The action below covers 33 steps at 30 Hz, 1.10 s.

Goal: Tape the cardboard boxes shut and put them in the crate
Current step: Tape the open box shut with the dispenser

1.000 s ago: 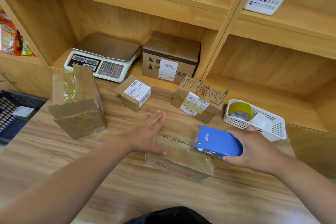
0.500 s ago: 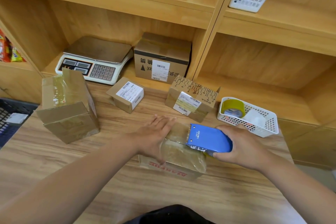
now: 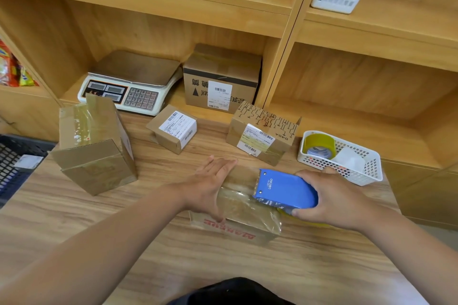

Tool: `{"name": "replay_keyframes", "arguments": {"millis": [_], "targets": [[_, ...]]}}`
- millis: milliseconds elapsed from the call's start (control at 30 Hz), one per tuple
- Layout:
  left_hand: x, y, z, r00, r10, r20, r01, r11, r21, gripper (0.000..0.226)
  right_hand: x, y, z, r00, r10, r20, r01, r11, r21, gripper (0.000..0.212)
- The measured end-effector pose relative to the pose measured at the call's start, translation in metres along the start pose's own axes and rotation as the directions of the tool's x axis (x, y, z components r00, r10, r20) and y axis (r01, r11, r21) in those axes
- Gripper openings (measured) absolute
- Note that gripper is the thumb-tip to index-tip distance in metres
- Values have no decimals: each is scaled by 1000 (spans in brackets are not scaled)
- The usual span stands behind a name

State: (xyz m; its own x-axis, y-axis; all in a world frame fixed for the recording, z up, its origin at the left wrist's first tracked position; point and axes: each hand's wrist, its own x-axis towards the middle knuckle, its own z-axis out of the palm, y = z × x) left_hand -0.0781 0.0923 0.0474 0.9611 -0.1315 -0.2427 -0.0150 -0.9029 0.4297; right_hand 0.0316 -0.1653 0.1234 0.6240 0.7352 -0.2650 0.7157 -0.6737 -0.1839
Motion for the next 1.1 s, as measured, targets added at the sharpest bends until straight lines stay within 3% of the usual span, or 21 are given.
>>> {"name": "replay_keyframes", "arguments": {"millis": [433,667,1100], "targets": [[3,0,0,998,-42,45,43,999,-25,133,-44,63,2,995,86,58,-86,996,-9,64],[5,-2,3,999,-8,32,7,1000,17,134,-41,68,14,996,64,60,-63,998,-18,64],[9,-2,6,999,-13,47,10,998,67,134,-26,65,39,994,39,102,-40,999,12,45]]}}
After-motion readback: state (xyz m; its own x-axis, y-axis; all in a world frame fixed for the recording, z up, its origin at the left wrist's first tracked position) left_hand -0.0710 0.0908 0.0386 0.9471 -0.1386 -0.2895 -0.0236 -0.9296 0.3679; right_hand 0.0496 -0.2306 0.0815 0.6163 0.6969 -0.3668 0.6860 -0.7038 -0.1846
